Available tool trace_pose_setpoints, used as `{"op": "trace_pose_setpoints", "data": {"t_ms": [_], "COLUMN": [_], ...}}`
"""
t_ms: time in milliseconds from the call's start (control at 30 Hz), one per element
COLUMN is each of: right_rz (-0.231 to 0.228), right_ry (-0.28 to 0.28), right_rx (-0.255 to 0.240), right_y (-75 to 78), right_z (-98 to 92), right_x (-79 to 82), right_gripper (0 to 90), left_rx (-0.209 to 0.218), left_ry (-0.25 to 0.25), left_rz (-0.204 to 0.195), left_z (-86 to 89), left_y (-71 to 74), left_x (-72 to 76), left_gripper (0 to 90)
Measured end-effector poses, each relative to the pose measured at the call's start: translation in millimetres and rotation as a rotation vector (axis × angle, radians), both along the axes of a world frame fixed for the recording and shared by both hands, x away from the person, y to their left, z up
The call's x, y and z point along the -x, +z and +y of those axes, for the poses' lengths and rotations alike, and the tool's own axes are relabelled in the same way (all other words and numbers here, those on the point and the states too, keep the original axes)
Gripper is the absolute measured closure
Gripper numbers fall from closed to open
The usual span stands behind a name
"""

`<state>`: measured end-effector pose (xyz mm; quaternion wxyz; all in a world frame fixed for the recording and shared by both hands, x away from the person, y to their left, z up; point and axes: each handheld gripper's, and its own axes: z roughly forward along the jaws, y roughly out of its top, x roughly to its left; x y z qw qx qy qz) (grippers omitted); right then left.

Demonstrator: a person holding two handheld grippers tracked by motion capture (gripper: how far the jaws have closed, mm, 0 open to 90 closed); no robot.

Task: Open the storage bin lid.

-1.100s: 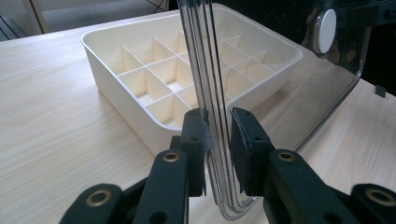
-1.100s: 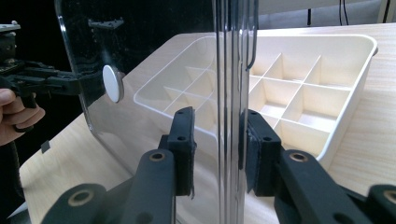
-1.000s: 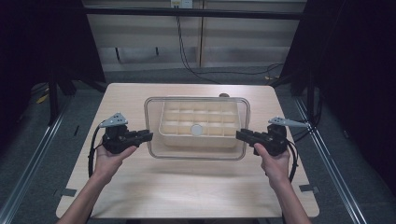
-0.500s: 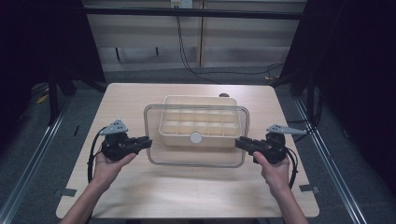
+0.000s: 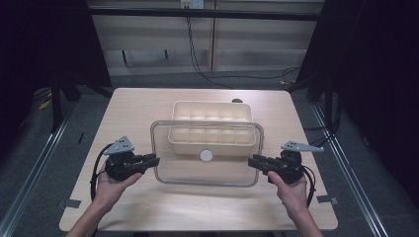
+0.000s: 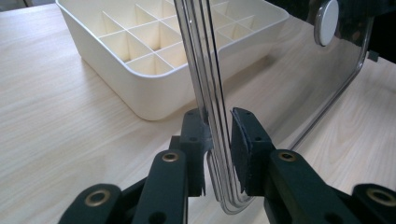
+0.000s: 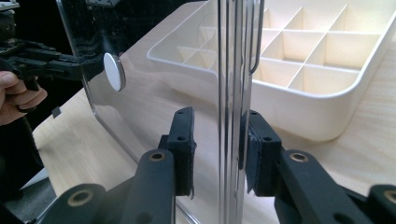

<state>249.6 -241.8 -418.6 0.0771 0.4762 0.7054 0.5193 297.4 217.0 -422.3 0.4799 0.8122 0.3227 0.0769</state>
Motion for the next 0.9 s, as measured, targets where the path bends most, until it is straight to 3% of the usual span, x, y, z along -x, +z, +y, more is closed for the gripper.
{"op": "trace_pose_setpoints", "data": {"t_ms": [367,900], "right_rz": [0.038,0.069], "right_ry": [0.015,0.038], "right_rx": [0.004,0.015], "right_y": [-12.3,-21.7], "right_z": [0.7,1.3], "right_x": [12.0,33.9], "right_gripper": [67.5,67.3], "left_rx": [-0.054,-0.078], "left_ry": [-0.015,-0.039], "left_rz": [0.03,0.059], "left_z": [-1.3,-0.9], "left_y": [-12.4,-15.7], "left_x": [13.2,32.5], "left_gripper": [75.4,75.5]}}
